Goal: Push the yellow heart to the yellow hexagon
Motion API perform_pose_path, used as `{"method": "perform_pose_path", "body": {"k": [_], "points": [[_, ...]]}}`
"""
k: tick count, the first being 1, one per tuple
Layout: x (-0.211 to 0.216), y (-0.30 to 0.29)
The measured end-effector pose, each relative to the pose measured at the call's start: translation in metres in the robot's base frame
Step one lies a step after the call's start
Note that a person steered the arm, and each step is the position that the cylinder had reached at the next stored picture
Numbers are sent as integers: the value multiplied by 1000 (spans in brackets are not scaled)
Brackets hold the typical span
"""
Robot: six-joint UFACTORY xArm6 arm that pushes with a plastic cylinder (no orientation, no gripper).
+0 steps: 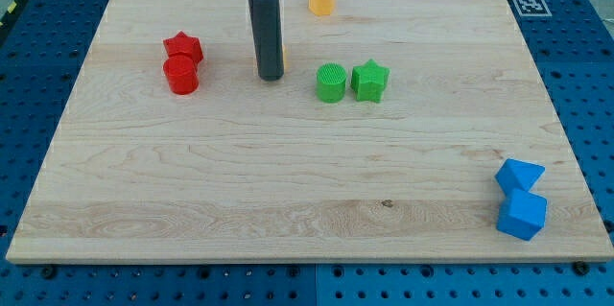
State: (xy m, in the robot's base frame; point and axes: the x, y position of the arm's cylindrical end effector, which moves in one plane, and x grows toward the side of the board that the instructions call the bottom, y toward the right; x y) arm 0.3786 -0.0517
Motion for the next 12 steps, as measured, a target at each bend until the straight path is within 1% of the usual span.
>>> {"method": "perform_pose_path", "body": {"k": [1,3,4,5,7,9,11,12], "points": [[-29,0],[-32,0],[-51,0],[-56,0],[-51,-7],[-71,-11],[-81,-15],[-81,-30]]}}
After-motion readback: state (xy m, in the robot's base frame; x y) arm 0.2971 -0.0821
